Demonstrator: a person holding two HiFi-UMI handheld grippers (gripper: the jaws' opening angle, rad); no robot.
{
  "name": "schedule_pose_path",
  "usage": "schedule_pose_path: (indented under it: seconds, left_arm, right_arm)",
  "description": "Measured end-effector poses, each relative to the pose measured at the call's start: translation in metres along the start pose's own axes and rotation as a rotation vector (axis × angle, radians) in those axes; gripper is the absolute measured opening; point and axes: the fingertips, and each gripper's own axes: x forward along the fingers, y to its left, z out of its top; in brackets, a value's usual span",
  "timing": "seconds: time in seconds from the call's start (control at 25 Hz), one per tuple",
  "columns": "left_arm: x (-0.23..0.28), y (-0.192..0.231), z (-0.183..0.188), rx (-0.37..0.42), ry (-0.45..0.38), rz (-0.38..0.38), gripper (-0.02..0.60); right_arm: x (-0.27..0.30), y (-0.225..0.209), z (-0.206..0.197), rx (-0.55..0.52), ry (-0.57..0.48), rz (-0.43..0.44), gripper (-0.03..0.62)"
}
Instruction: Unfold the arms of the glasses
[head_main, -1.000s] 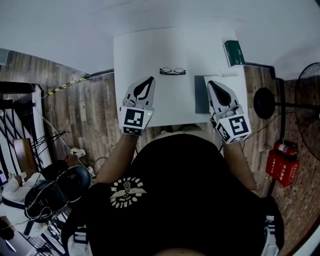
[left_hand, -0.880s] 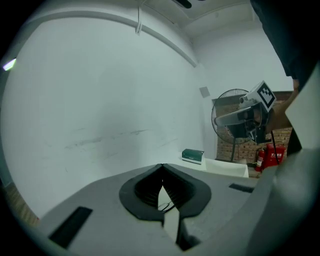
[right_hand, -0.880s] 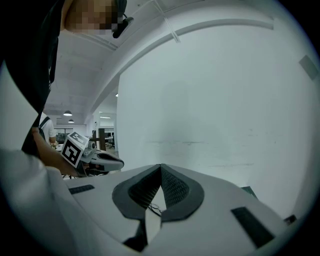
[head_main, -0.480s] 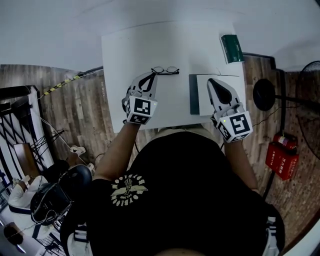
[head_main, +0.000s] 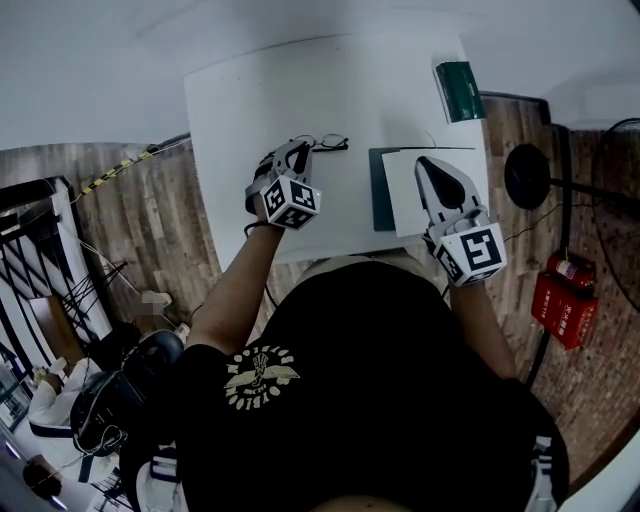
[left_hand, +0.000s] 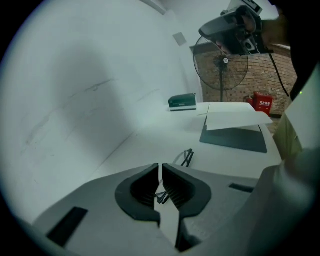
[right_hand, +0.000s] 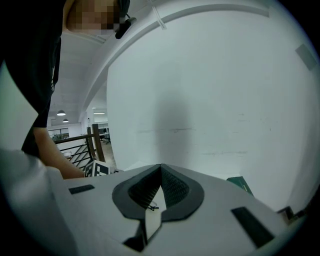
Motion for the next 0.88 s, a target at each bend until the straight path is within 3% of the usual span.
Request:
schedule_pose_path:
  seconds: [0.32, 0.44, 0.64, 0.88]
  left_arm:
    - [0.039, -0.018, -0.013, 0.176, 0.144, -0.063, 0.012]
    - [0.048, -0.024, -0.018, 0.211, 0.193, -0.084, 0.084]
    - [0.061, -0.032, -0.026, 0.27, 0.24, -0.116, 0.094]
    - [0.071, -0.032, -0.03, 0.346, 0.271, -0.092, 0.094]
  right_arm:
    - [0.003, -0.015, -0.009, 0.016, 0.017, -0.015, 0.002]
    - [0.002, -0.017, -0.012, 0.029, 0.019, -0.02, 0.002]
    - [-0.002, -0.026, -0.016, 0.042, 0.025, -0.047, 0.002]
    - [-0.006, -0.026, -0.016, 0.054, 0.018, -0.056, 0.002]
